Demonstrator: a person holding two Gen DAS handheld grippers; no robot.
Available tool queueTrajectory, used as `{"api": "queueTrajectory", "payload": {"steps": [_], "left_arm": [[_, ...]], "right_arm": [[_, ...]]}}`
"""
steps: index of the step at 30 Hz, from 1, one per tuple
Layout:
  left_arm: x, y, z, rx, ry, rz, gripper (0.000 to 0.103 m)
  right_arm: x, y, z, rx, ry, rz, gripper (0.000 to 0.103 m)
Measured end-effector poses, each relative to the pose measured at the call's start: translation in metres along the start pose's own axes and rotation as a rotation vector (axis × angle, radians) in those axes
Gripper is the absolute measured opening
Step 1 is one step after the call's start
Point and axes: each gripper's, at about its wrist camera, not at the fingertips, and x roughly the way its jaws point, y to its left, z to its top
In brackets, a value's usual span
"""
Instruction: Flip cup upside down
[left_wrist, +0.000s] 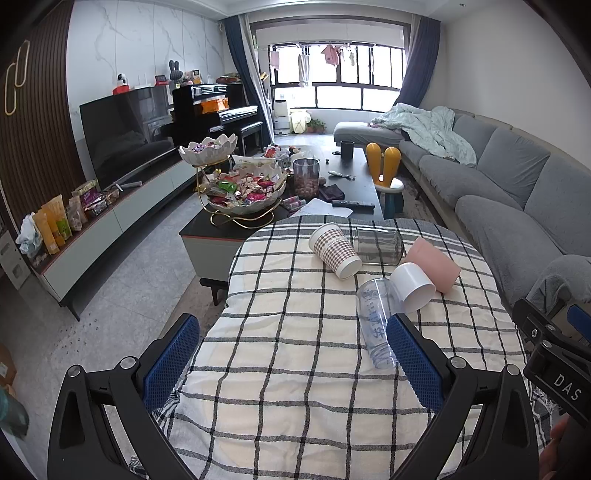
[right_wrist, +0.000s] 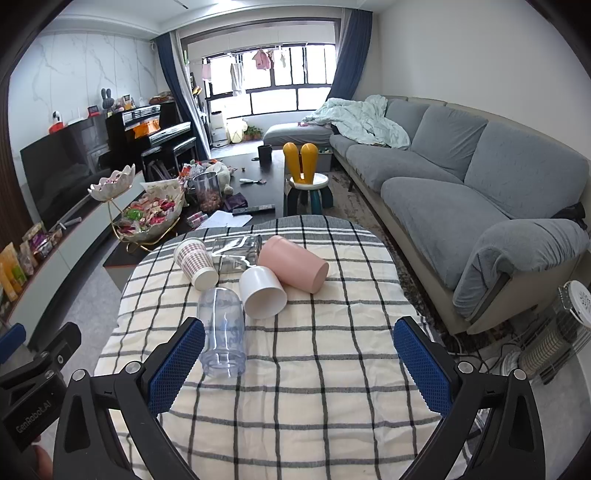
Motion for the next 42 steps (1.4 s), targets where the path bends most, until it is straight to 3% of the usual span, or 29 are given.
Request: {"api": "queueTrajectory", "payload": {"steps": [25, 33, 42], "left_arm": [[-0.001, 0.001, -0.002, -0.012, -0.009, 0.017, 0.103], [0.009, 0.002, 0.002, -0.069, 0.019, 0.088, 0.103], [0.021, -0.002, 0.023, -0.208, 0.046, 0.19, 0.103]], "right_arm": [[0.005, 0.0, -0.003, -0.004, 0.001, 0.002, 0.102], [0.016, 0.005, 0.007, -0.04, 0.008, 0.016, 0.102], [0.042, 0.017, 0.056, -0.164, 0.011, 0.066, 0.102]]}}
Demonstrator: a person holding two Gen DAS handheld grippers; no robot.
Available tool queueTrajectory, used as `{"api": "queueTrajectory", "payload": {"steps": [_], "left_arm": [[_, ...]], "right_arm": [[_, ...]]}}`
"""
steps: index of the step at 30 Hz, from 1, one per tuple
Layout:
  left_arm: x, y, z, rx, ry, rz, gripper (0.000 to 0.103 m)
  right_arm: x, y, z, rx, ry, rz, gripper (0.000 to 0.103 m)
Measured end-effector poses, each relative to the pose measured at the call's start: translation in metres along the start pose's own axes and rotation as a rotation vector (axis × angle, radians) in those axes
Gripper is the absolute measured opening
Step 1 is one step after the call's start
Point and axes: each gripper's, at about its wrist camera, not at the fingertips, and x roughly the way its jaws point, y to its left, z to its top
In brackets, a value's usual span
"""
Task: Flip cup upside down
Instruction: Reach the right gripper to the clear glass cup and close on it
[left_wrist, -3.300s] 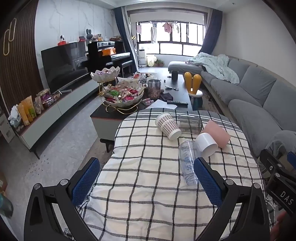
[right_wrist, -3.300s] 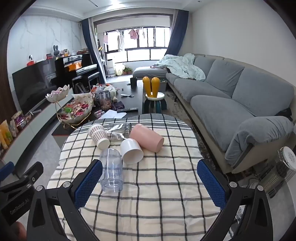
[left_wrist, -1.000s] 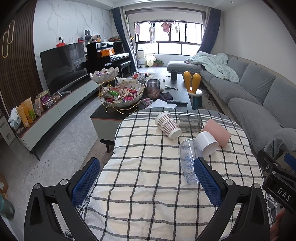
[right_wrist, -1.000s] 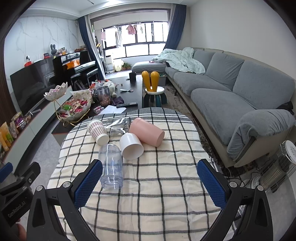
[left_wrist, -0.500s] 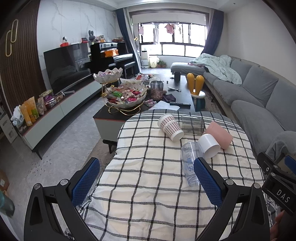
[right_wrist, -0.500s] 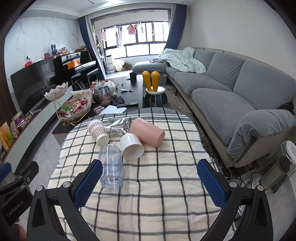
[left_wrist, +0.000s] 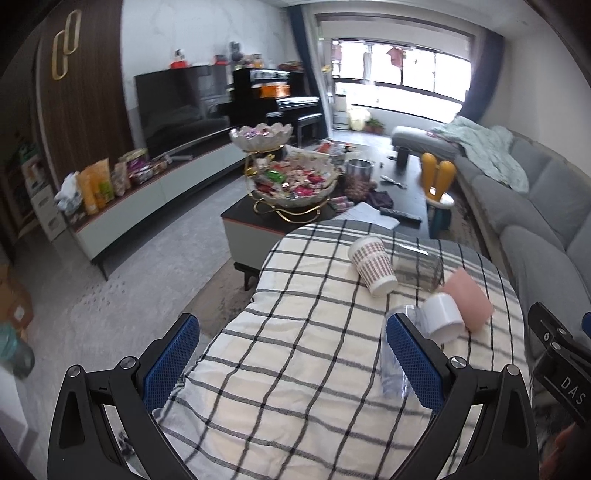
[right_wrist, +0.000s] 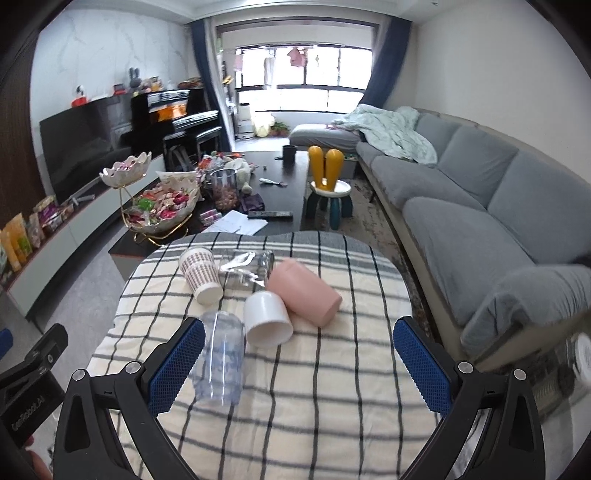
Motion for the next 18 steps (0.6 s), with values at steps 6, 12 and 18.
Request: {"api": "queueTrajectory", "payload": {"steps": [6, 12, 18], "left_arm": [[0.016, -0.009, 0.022, -0.134, 0.03, 0.058, 0.103], [0.04, -0.022, 0.037, -0.243, 0.095, 0.115, 0.103], [0.067, -0.029, 0.037, -0.394, 0.196, 0.174, 0.103]], "right_arm": [[0.043, 0.008, 0.043, -0.127, 0.077, 0.061, 0.102], [0.097, 0.02, 0.074, -0.29, 0.214, 0.121, 0.102], [0.149, 0.057, 0.09, -0.586, 0.339, 0.162, 0.102]]}}
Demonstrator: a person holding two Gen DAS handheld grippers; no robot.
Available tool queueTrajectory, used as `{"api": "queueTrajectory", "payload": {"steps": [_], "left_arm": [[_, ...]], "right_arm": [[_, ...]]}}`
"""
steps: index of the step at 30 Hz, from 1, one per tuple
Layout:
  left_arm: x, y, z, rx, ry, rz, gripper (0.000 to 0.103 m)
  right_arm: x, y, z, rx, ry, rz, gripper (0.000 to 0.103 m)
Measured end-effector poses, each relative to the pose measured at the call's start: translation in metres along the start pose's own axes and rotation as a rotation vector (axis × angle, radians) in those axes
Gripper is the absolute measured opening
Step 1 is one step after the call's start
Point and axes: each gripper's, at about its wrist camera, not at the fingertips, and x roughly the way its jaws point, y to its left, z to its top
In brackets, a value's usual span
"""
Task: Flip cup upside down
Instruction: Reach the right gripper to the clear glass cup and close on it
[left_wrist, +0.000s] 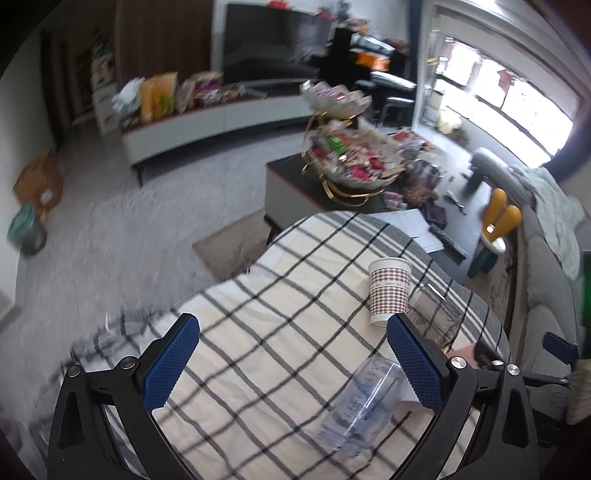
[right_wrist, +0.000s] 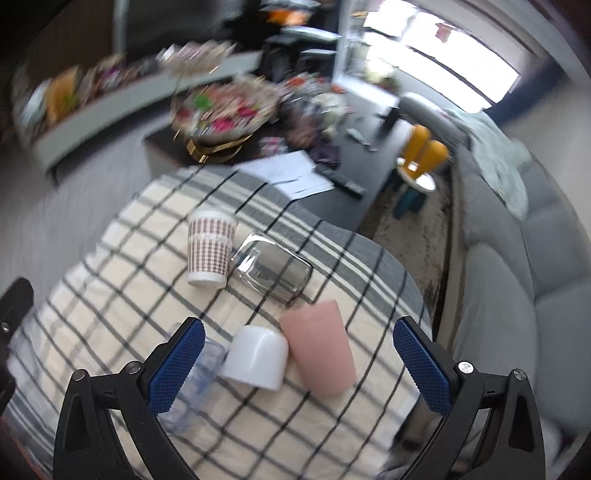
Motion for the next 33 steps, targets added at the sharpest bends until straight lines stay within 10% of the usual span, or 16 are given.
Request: {"api": "queueTrajectory", "payload": {"steps": [15, 33], "left_arm": [[0.066, -0.027, -0.002, -0.258, 0.222, 0.151, 0.103], [0.109, -0.057, -0.004, -0.277, 0.314, 0.182, 0.103]], "right_arm": [[0.103, 0.037, 0.059, -0.561, 0.275, 0.098, 0.102], [0.177, 0.049, 0.066, -0.702, 0.429, 0.173, 0.101]]}}
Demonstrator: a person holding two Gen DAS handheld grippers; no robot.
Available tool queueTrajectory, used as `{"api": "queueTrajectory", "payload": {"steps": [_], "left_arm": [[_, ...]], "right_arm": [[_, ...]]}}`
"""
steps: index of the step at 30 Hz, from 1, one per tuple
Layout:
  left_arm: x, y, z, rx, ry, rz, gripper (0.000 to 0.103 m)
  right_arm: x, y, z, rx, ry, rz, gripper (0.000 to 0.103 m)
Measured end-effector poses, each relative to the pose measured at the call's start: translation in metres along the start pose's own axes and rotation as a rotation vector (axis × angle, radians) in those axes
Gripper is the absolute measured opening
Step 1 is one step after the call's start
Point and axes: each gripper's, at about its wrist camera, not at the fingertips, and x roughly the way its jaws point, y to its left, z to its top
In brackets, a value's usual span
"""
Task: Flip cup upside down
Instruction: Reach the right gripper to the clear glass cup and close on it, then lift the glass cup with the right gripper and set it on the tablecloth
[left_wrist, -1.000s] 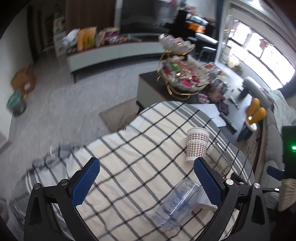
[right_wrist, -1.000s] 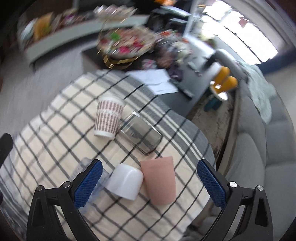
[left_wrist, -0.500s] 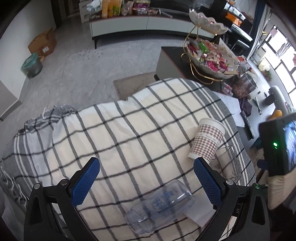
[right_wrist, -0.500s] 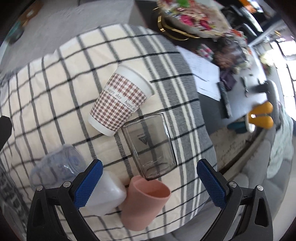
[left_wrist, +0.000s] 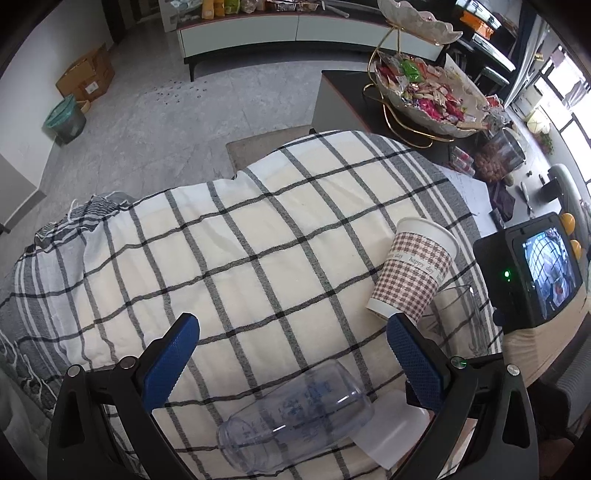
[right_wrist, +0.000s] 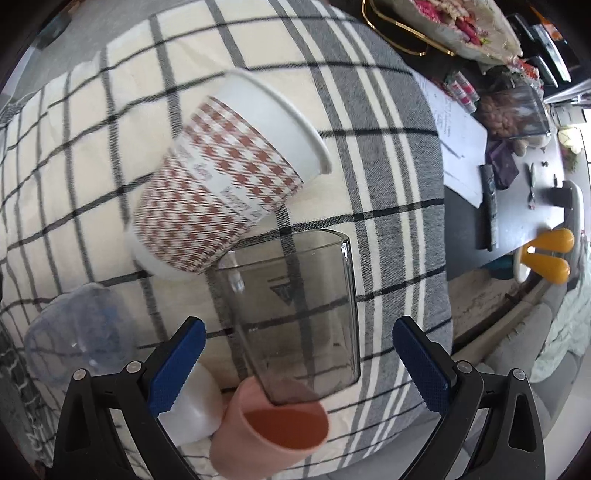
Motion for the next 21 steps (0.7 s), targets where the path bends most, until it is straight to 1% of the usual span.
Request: {"api": "queueTrajectory", "payload": {"steps": [3, 4, 5, 6, 13, 21], "left_arm": [[0.005, -0.003, 0.001, -0.002, 0.005, 0.003, 0.103], [0.007, -0.004, 0.001, 0.002, 0.006, 0.001, 0.103], [0.008, -0.005, 0.001, 0.006, 0.009, 0.001, 0.103], [0.011, -0.005, 0.002, 0.009, 0.02, -0.007, 0.103], [0.009, -0.003, 0.003, 0.008, 0.019, -0.021, 0.103], [-0.018, 0.01, 0.007, 0.028, -0.019, -0.08, 0.103]], "right_arm": [[0.011, -0.004, 0.002, 0.01, 0.007, 0.027, 0.095], [0.014, -0.004, 0.002, 0.013, 0.01, 0.032, 0.089], [0.015, -0.005, 0.002, 0.016, 0.009, 0.035, 0.077], [0.015, -0.006, 0.002, 0.025, 0.007, 0.052, 0.074], [0.01, -0.01, 0.0, 0.078, -0.013, 0.04, 0.072], [-0.023, -0.007, -0.016, 0.187, -0.043, -0.012, 0.071]]}}
